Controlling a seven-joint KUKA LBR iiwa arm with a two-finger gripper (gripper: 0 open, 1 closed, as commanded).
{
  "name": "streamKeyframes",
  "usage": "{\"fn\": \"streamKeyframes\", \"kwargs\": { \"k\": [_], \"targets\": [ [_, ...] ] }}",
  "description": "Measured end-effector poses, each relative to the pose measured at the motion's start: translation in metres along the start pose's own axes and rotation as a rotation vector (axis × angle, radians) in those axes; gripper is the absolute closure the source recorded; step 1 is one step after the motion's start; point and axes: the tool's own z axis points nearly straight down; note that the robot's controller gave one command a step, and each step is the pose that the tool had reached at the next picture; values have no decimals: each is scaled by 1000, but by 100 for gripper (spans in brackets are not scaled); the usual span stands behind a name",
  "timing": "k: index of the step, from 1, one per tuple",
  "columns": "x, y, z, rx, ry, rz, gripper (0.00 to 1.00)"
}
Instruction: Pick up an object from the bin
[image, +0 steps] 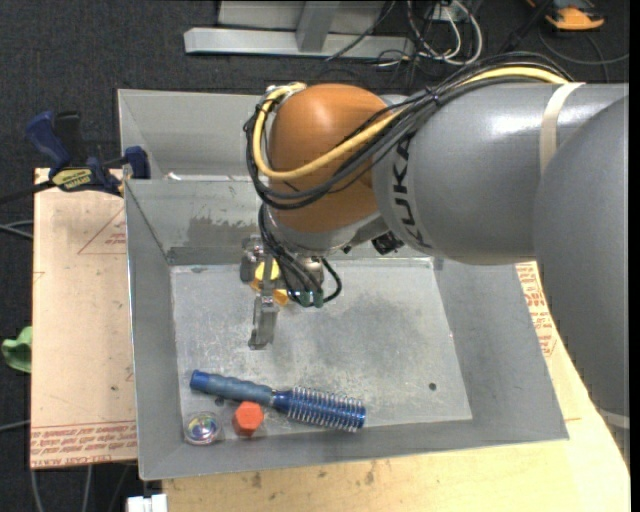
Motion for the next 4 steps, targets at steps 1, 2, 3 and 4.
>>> {"fn": "streamKeyframes", "kwargs": {
  "k": [1, 2, 3, 4],
  "targets": [
    [40, 28, 140, 0, 0, 92, 0],
    [66, 30, 105, -2, -6, 355, 0],
    [79, 28, 103, -2, -5, 510, 0],
    [88, 30, 134, 0, -2, 640, 0]
  ]
}}
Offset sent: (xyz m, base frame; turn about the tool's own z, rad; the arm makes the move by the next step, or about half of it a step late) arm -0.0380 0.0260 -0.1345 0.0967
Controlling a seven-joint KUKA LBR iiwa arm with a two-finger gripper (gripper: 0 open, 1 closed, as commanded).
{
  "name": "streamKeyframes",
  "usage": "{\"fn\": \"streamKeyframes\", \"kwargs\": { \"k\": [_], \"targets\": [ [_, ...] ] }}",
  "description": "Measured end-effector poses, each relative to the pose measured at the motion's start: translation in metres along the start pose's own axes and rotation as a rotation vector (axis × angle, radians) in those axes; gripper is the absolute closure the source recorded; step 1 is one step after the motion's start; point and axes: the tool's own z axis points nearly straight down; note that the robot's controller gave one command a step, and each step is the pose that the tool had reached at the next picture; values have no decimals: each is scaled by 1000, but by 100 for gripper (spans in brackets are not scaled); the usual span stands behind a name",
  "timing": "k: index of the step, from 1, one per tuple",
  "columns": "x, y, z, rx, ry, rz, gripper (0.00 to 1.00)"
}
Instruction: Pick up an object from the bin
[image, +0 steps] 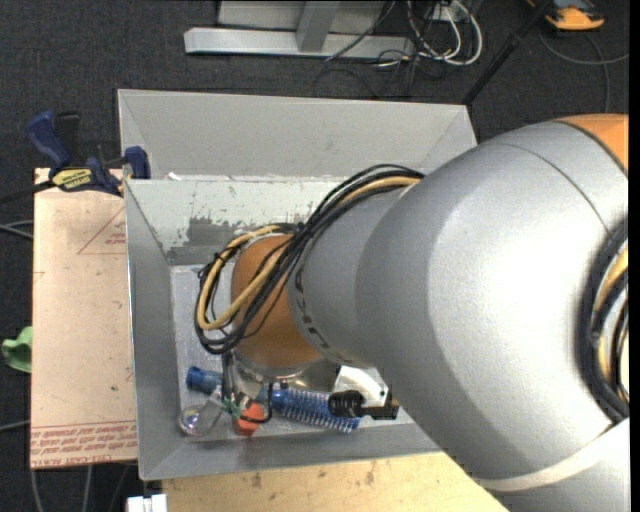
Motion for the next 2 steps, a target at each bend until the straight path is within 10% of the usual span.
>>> {"fn": "streamKeyframes", "kwargs": {
  "k": [1, 2],
  "targets": [
    [-1, 0, -1, -2, -3, 0, 0],
    [4, 1, 1, 1, 6, -4, 100]
  ]
}}
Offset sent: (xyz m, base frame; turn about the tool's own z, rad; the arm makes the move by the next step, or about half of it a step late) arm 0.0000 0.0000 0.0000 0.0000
